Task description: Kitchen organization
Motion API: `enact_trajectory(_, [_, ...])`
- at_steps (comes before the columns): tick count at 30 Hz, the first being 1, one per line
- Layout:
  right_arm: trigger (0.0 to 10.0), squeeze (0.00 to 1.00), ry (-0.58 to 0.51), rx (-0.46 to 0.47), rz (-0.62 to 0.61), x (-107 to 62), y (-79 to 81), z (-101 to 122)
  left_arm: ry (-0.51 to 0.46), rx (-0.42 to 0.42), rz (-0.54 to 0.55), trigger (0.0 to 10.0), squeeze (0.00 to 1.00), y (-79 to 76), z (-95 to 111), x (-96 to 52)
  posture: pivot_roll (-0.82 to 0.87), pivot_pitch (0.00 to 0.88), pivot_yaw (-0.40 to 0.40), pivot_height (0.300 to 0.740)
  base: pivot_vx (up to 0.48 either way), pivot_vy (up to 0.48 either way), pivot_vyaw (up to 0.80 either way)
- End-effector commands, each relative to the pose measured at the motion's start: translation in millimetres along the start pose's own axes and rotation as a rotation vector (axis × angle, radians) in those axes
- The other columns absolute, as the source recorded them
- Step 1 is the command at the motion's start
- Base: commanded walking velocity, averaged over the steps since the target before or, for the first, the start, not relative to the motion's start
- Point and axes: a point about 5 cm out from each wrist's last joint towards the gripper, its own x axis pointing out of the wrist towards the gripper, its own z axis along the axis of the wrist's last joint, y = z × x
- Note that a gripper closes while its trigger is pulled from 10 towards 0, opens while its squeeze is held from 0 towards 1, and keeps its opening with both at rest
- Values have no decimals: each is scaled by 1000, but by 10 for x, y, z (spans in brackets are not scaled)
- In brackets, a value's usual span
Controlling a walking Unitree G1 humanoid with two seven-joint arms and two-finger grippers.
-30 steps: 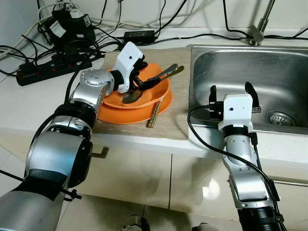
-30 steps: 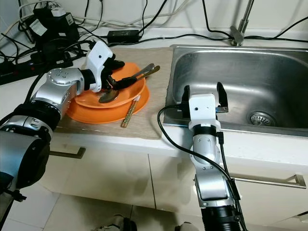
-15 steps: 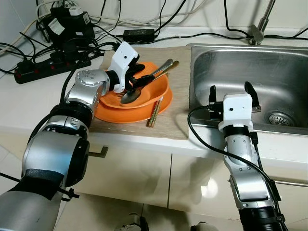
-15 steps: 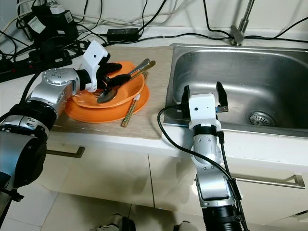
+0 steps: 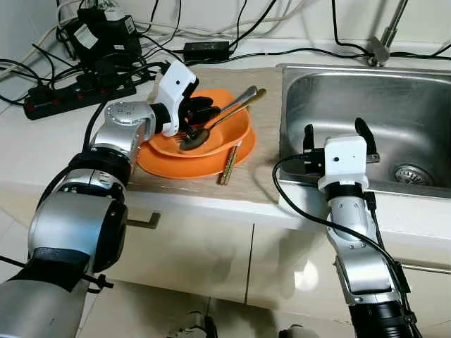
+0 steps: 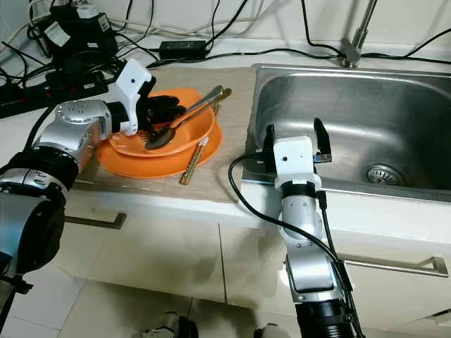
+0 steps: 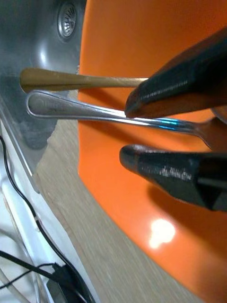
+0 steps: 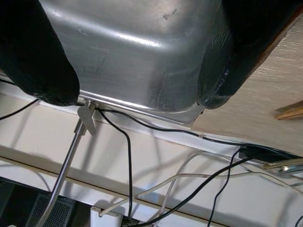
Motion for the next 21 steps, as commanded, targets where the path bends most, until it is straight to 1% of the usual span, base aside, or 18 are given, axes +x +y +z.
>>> enact_trajectory(1, [10000,0,-28,-1,13,28,21,60,-4,14,35,10000,0,73,59,-54,-98,14,69,707,0,0,0])
enact_trajectory(7, [10000,0,-28,-1,16,26,28,60,-15,28,30,10000,0,108,123,-88,-94,15,68,707,0,0,0])
enact_trajectory(8, [10000,0,-28,0,16,28,30,60,-14,32,29,10000,545,112,130,-93,-90,16,68,707,0,0,0])
enact_trajectory(9, [10000,0,-28,1,17,30,33,60,-10,28,31,10000,1000,116,128,-97,-90,16,68,707,0,0,0])
enact_trajectory(18, [10000,0,-28,1,18,32,37,60,-3,34,28,10000,1000,115,118,-99,-87,16,68,707,0,0,0])
enact_trajectory(21, [10000,0,-26,5,18,29,46,59,23,41,19,10000,1000,79,46,-78,-89,19,71,707,0,0,0])
